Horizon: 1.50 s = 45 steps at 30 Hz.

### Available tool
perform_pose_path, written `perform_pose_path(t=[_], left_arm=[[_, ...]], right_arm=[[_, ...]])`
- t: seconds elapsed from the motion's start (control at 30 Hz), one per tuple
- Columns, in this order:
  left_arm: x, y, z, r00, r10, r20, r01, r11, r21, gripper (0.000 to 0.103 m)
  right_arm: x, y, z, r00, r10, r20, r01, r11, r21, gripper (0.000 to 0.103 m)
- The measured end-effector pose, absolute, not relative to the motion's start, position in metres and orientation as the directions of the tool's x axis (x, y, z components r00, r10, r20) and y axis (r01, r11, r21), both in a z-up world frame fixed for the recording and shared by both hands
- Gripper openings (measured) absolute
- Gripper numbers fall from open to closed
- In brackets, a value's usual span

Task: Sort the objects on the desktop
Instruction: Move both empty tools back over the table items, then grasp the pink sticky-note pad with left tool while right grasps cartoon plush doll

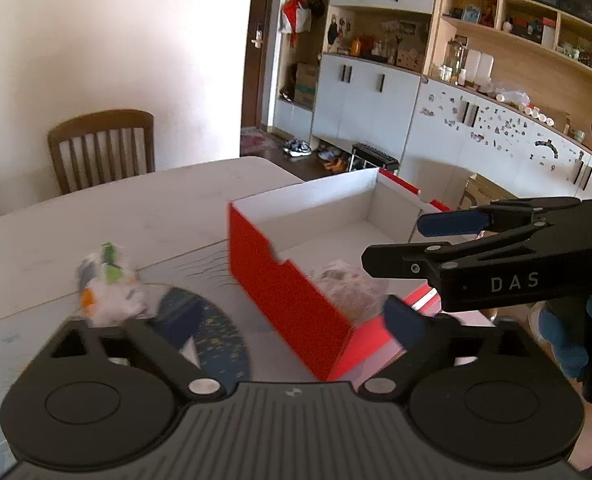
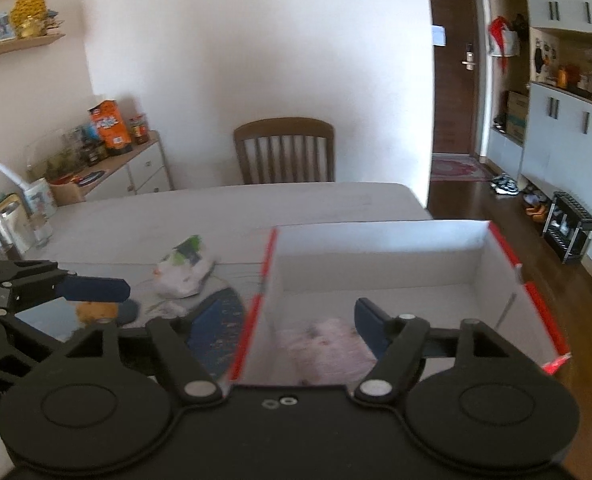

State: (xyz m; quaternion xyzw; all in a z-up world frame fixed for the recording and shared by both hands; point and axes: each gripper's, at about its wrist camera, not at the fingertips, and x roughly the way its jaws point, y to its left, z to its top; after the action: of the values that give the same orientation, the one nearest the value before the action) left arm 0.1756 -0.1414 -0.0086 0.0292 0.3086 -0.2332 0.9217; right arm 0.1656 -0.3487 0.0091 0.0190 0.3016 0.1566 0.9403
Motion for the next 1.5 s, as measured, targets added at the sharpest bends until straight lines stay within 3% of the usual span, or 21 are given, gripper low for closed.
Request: perform_pose_path(t=[0.43,1.0,1.5], left_arm=[[0.122,-0.053,-0.014,0.755,-0.337,-0.562,0.383,0.923,-0.039,0.103],[0.078,0.041,-0.049,0.757,-0.256,-0.601,0.31,0.951,-0.015,0.103],[0.065,0.066,-0.098,0.684,-0.229,-0.693,0.331,0.944,0.015,0.103]], right_arm=[[0.143,-0.269,0.01,0.75,0.361,-0.555,-0.357,0.926,0.12,0.089],[0.118,-0.183,-0.016,0.705,0.377,-0.601,-0.386,0.914,0.122,0.089],[0.119,-0.133,-0.045,0.685,0.371,-0.627,-0.422,0.904,0.075,0.089]])
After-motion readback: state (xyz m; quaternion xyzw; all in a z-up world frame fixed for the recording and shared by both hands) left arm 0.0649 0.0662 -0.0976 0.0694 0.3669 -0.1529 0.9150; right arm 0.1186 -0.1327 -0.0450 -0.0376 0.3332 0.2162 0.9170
